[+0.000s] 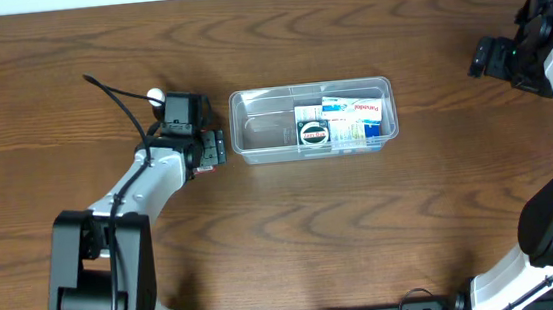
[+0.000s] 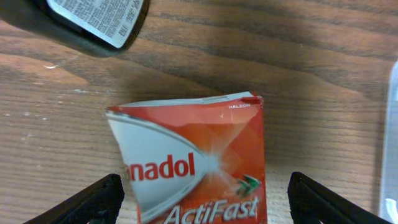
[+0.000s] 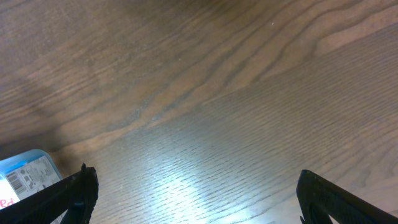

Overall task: Pack container
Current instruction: 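Move left gripper to the red Panadol ActiFast box and grasp it, then lift the red box and carry it over the container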

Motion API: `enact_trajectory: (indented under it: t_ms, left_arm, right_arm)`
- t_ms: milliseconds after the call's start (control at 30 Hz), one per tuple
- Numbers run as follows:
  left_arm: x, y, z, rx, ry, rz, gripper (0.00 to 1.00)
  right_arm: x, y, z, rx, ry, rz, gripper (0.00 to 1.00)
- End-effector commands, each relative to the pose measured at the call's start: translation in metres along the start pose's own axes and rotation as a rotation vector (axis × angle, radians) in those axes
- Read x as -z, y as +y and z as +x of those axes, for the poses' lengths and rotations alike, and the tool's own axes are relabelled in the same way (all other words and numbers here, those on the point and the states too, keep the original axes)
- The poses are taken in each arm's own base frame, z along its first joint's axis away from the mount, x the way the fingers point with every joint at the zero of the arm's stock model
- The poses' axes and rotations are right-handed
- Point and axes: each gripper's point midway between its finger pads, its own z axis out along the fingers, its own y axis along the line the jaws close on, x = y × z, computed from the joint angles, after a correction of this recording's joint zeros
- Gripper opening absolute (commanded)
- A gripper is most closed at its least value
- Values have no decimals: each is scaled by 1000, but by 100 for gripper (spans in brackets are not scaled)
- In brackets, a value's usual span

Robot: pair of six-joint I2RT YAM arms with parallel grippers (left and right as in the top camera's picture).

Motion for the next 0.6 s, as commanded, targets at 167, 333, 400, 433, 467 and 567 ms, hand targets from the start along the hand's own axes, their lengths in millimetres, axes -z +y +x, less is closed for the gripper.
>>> enact_trajectory:
  t_ms: [167,333,400,433,467,567]
  left_arm:
    - [-12,3,-1,11,5,-30,85]
    - [-17,3,3,19,22,-32,80]
    - [-17,3,3,19,21,-32,77]
    - [-17,3,3,19,22,-32,74]
    - [-17,3,4,19,24,-32,73]
    - [-17,3,4,19,24,-32,70]
  right_arm:
    - [7,-2,-5,10,-22,4,99]
    - [7,-2,-5,10,-22,4,99]
    - [7,-2,-5,10,-22,4,99]
    - [7,-2,-5,10,-22,4,99]
    - [7,-2,-5,10,-22,4,99]
    - [7,-2,-5,10,-22,4,99]
